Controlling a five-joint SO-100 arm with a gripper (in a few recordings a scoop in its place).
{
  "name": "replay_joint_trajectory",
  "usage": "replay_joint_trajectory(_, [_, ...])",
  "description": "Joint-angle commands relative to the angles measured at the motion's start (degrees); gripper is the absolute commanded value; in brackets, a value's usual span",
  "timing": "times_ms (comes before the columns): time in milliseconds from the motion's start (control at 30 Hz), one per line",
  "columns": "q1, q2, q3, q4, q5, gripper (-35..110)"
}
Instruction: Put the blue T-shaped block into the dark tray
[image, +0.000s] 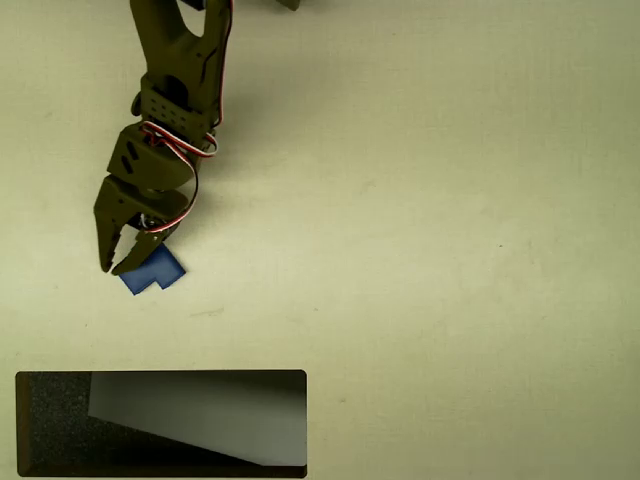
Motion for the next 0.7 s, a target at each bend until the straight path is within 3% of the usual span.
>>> replay_joint_trajectory(0, [-0.97,15.56,-1.49,10.11,6.06,0])
replay_joint_trajectory(100, [-2.99,27.16,-6.06,33.75,9.67,0])
replay_joint_trajectory(200, [-3.96,31.55,-9.05,59.15,5.71,0])
replay_joint_trajectory(367, [-1.85,27.6,-7.38,84.81,-5.1,0])
replay_joint_trajectory(467, [-0.79,23.12,-9.76,94.75,-7.12,0])
replay_joint_trajectory(667, [-0.97,10.72,-21.62,100.46,-4.04,0])
